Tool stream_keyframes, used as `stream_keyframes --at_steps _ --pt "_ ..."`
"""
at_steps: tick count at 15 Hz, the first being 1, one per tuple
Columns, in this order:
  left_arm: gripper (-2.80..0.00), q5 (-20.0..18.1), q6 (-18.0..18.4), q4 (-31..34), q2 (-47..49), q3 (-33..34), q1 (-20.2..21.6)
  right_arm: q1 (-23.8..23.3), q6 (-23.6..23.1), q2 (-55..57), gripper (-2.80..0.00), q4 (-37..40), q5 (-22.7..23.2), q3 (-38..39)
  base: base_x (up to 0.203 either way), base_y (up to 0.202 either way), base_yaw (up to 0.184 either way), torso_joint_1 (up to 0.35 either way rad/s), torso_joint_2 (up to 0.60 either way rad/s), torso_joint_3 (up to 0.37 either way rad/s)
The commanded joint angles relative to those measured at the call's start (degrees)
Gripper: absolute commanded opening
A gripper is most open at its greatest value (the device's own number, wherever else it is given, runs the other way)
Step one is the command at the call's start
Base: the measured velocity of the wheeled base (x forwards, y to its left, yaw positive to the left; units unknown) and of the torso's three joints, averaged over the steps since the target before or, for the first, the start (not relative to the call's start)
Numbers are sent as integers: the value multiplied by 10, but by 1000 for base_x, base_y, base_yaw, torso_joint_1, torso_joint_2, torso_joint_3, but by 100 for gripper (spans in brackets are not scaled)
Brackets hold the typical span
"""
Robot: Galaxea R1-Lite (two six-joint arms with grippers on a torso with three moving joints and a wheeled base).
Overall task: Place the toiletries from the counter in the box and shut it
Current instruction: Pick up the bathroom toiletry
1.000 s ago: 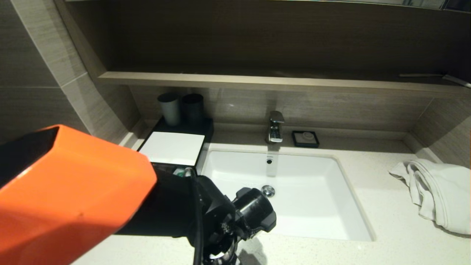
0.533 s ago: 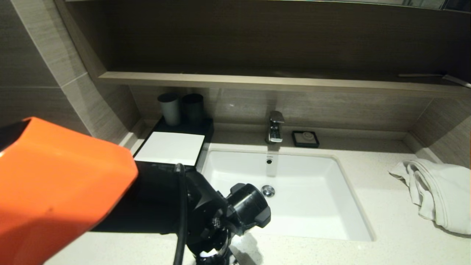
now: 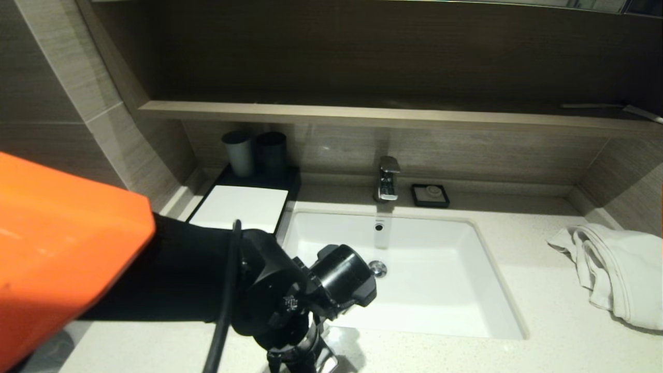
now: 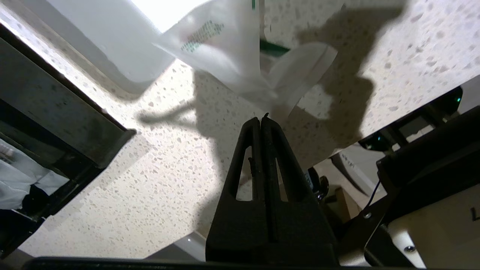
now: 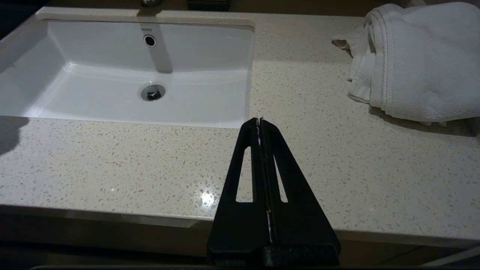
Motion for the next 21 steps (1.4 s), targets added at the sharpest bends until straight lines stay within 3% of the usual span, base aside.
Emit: stream_keyframes --at_steps 1,4,5,8,21 --pt "-280 1 2 -9 -13 -2 0 0 0 0 -280 0 0 0 0 0 0 0 0 0" --pt "-280 0 4 -10 5 -24 -2 0 0 0 -280 0 0 0 0 0 0 0 0 0" --pt "0 0 4 -8 14 -36 -3 0 0 0 -280 0 0 0 0 0 0 0 0 0" --pt "0 -1 3 -4 46 -73 -5 0 0 0 -280 0 0 0 0 0 0 0 0 0" --pt "0 2 5 16 76 -81 -5 0 0 0 -280 0 0 0 0 0 0 0 0 0"
